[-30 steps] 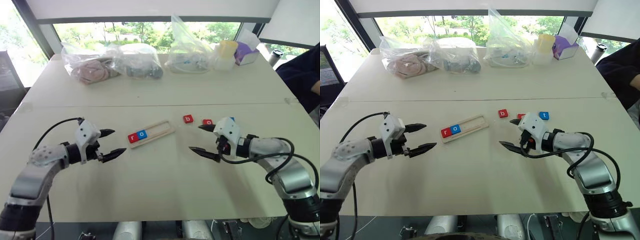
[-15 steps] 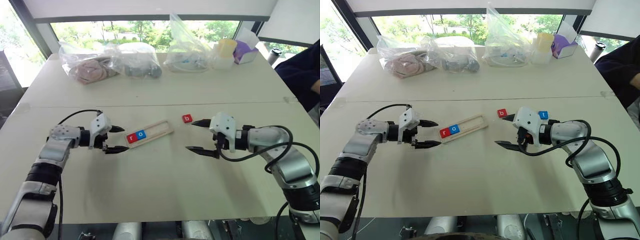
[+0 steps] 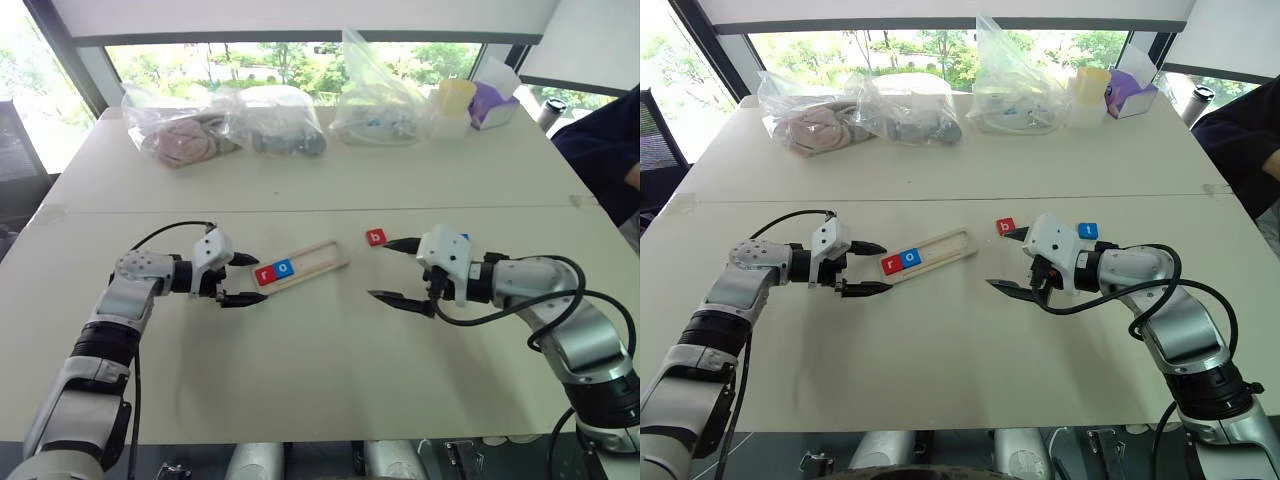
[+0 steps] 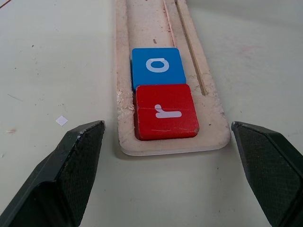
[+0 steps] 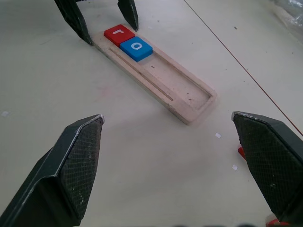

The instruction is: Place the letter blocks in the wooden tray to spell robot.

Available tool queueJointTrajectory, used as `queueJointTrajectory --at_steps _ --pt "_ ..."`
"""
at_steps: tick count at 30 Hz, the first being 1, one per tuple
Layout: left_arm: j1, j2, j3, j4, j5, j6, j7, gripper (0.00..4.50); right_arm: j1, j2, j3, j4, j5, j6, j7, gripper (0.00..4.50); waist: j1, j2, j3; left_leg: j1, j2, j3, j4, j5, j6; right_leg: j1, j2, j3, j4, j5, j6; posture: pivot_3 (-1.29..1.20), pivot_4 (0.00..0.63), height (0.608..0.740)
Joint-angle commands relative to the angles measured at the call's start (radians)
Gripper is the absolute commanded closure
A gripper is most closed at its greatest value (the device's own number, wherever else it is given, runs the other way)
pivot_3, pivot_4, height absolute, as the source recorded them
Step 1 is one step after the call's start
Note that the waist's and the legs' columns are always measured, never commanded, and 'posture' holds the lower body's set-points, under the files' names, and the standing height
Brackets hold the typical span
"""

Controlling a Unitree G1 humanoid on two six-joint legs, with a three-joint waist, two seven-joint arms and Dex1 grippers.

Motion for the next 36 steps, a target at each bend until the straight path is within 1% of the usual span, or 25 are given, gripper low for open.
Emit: queueJointTrajectory --at_steps 1,16,24,27,28,33,36 --pt "0.014 -0.012 -0.014 -0.007 0.035 -0.009 0.028 0.00 -0.008 0.005 -0.005 -0.041 0.008 -0.008 -0.007 0.04 0.001 0.000 0.000 0.000 0.000 0.000 0.000 0.000 0.000 0.000 0.000 0.000 0.000 0.000 0.000 0.00 0.150 0.740" --pt "0.075 -0.043 -0.039 -0.087 0.086 -0.019 0.113 0.00 -0.010 0.009 0.005 -0.035 -0.004 -0.020 -0.017 0.04 0.004 0.001 -0.001 0.001 0.000 -0.001 0.004 0.000 0.000 0.004 -0.001 0.000 0.000 0.000 0.000 0.00 0.150 0.740" --pt "0.096 -0.049 -0.055 -0.110 0.095 0.000 0.122 0.00 -0.009 0.008 0.009 -0.038 -0.005 -0.020 -0.023 0.04 0.014 0.001 -0.001 0.001 -0.001 -0.001 0.006 0.000 0.000 0.005 -0.001 0.000 0.000 0.000 0.001 0.00 0.150 0.740" --pt "0.109 -0.043 -0.061 -0.131 0.090 0.025 0.108 0.85 -0.010 0.006 0.004 -0.037 -0.003 -0.018 -0.025 0.00 0.016 0.001 -0.001 0.001 -0.001 -0.001 0.007 0.000 0.000 0.005 -0.001 0.000 0.000 0.000 0.001 0.00 0.150 0.740" --pt "0.112 -0.042 -0.062 -0.138 0.089 0.029 0.106 1.33 -0.010 0.005 0.003 -0.038 -0.002 -0.017 -0.025 0.00 0.017 0.001 -0.001 0.001 -0.001 -0.001 0.007 0.000 0.000 0.006 -0.001 0.000 0.000 0.000 0.001 0.00 0.150 0.740" --pt "0.122 -0.051 -0.075 -0.192 0.084 0.046 0.097 1.38 -0.014 -0.004 -0.007 -0.027 -0.004 -0.022 -0.021 0.00 0.017 0.001 -0.001 0.001 -0.001 -0.001 0.007 0.000 0.000 0.005 -0.001 0.000 0.000 0.000 0.001 0.00 0.150 0.740" --pt "0.131 -0.061 -0.100 -0.247 0.076 0.041 0.062 1.38 -0.024 -0.014 -0.021 -0.013 -0.004 -0.023 -0.019 0.00 0.019 0.001 -0.001 0.001 -0.001 -0.001 0.007 -0.001 0.001 0.005 -0.001 0.000 -0.001 0.000 0.001 0.00 0.150 0.740"
